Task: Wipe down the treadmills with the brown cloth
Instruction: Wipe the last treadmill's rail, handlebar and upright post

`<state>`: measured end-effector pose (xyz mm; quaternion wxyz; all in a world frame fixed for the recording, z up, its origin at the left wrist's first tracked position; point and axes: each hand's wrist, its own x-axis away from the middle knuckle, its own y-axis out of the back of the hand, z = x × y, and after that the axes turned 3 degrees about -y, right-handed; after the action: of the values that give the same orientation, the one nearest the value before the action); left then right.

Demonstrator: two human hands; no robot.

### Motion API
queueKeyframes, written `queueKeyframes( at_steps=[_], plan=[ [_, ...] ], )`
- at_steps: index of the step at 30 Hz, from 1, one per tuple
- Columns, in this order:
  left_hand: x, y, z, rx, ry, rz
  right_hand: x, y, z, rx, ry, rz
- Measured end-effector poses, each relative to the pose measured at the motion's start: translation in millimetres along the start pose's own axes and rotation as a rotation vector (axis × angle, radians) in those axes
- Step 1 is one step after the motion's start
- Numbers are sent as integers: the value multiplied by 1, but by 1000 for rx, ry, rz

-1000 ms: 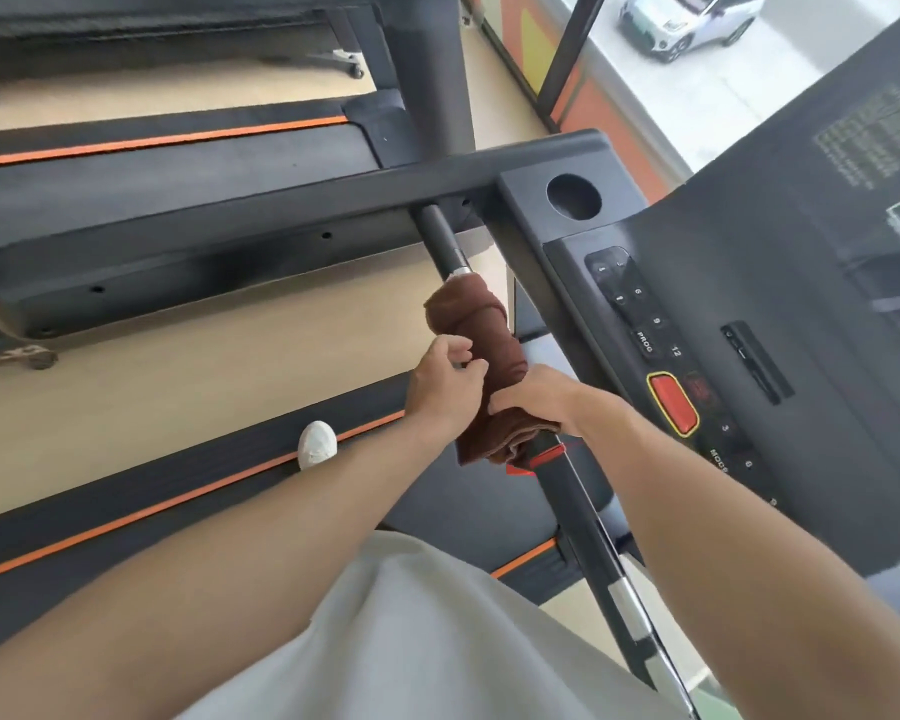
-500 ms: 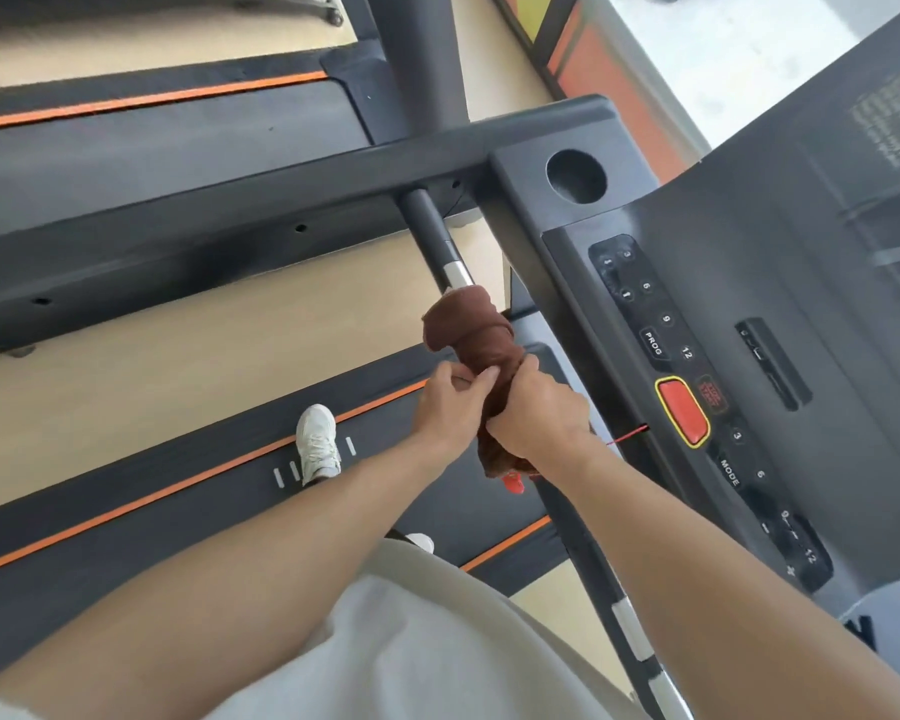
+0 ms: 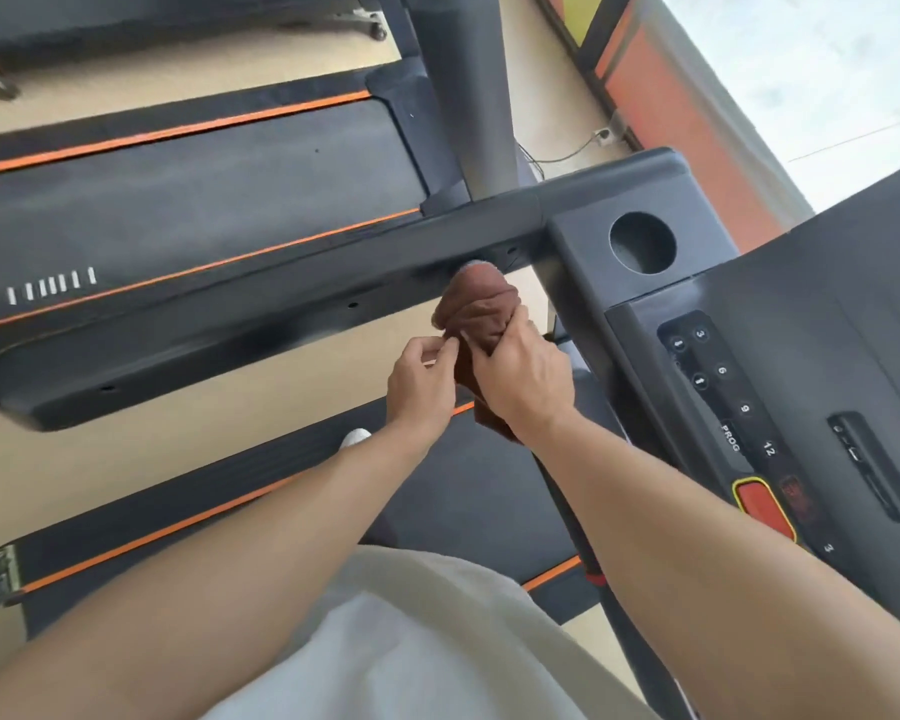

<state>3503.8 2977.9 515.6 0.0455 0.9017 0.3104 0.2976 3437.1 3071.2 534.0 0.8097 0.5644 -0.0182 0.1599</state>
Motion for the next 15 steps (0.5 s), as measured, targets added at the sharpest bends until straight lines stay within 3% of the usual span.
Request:
queueKeyframes(
  at_steps=[7,15],
  plan=[
    [-26,27,1,-61,47,22,-49,-2,29,-121,-12,4],
    [-26,43,-24,-165,-37,172,-64,18,24,-467,57,255]
  ],
)
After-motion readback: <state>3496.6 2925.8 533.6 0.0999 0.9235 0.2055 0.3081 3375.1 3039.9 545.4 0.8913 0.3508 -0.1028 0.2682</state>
